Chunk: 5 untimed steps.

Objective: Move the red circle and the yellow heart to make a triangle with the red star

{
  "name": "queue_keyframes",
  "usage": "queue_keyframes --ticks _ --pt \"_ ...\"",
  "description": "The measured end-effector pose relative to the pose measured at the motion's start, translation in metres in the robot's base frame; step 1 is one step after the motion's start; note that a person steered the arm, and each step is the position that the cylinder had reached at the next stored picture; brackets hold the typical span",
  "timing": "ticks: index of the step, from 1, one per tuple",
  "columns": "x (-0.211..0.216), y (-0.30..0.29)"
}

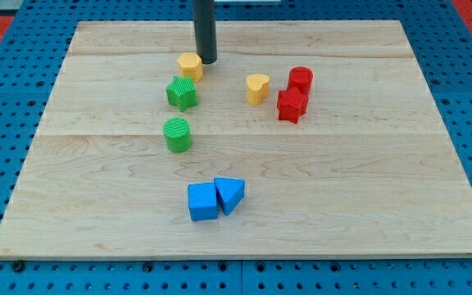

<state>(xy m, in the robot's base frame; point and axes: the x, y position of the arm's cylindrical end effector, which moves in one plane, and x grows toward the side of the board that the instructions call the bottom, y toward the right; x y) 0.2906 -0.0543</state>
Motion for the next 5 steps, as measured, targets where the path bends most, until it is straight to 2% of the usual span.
queue_keyframes --ticks 1,3,5 --pt "0.019 0.026" --pt "0.023 -0.016" --pt "0.038 0.118"
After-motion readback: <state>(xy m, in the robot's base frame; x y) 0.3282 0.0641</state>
